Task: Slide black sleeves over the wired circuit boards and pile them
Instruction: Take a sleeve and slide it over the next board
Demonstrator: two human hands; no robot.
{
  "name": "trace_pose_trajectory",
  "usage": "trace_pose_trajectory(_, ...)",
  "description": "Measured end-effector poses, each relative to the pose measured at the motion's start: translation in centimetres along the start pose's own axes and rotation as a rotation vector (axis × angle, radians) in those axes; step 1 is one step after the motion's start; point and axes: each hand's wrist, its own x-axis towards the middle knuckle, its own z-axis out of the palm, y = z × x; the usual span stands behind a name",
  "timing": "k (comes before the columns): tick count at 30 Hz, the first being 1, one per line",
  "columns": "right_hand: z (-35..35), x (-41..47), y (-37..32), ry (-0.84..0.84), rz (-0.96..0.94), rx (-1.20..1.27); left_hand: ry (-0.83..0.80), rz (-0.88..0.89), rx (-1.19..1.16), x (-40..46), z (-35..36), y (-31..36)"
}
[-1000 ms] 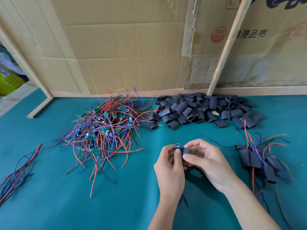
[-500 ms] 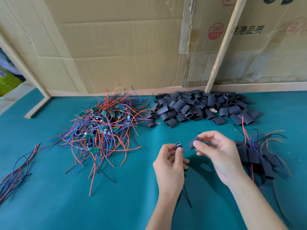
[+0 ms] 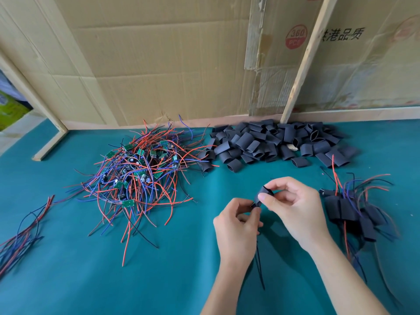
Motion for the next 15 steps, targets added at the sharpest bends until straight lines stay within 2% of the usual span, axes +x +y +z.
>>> trace_pose_trajectory(10,-0.33,0.29,0.30,0.034,-0.018,-0.026,0.014,0.007,-0.011,0.07,-0.06,0.10)
trace_pose_trajectory(15,-0.25,0.31,0.65,0.040,0.008,0.072,0.016,0.014,-0.009,0.03,-0.05,0.17)
